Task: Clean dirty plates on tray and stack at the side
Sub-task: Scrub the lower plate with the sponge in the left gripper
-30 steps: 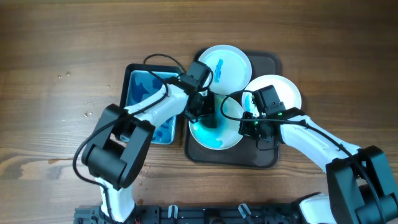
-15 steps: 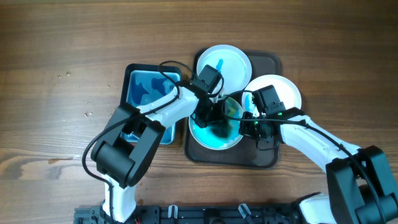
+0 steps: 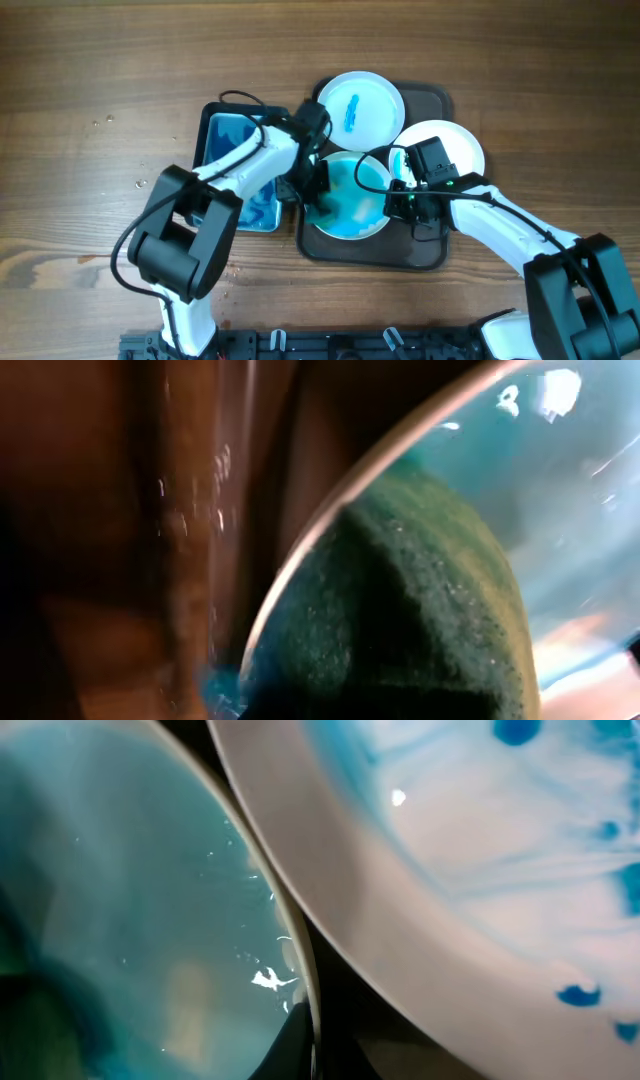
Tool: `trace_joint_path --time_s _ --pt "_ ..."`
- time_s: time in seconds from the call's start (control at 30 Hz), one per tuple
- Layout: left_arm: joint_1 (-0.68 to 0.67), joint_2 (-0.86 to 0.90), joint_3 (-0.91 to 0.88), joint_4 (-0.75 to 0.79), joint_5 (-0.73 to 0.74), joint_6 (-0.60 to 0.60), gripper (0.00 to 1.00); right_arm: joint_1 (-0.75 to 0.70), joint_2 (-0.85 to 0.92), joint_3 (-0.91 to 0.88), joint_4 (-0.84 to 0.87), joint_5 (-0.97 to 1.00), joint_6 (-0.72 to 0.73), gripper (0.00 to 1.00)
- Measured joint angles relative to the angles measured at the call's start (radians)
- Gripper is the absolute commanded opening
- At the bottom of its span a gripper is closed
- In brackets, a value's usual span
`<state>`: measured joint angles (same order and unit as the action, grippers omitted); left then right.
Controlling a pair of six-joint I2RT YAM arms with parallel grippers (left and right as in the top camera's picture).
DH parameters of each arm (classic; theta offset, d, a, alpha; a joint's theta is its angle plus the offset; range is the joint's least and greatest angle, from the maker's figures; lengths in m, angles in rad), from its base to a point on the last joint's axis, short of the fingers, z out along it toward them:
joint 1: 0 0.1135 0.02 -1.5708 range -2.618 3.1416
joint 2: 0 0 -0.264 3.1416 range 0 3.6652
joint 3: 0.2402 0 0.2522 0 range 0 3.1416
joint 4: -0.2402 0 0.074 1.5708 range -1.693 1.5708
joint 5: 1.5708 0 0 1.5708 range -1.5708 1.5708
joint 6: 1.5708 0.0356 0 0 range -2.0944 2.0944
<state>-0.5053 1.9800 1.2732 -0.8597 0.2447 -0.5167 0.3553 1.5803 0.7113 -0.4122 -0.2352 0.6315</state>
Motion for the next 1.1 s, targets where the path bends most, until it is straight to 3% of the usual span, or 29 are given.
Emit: trace_joint_path --time_s 0.27,0.57,0.77,1.1 --pt "0.028 0.019 0.002 0.186 0.106 -0.005 0.04 -0.001 0.0 0.0 0.002 0.005 0.011 0.04" --pt "-0.098 0.043 0.001 0.387 0.103 -0.044 0.04 -0.003 0.0 0.0 0.002 0.008 0.011 0.04" --pt "-0.135 0.05 0.001 0.419 0.106 -0.089 0.04 -0.005 0.0 0.002 -0.002 0.013 0.01 0.04" --pt "-0.144 0.076 0.012 0.358 0.283 -0.071 0.04 -0.005 0.0 0.002 -0.003 0.014 0.01 0.04"
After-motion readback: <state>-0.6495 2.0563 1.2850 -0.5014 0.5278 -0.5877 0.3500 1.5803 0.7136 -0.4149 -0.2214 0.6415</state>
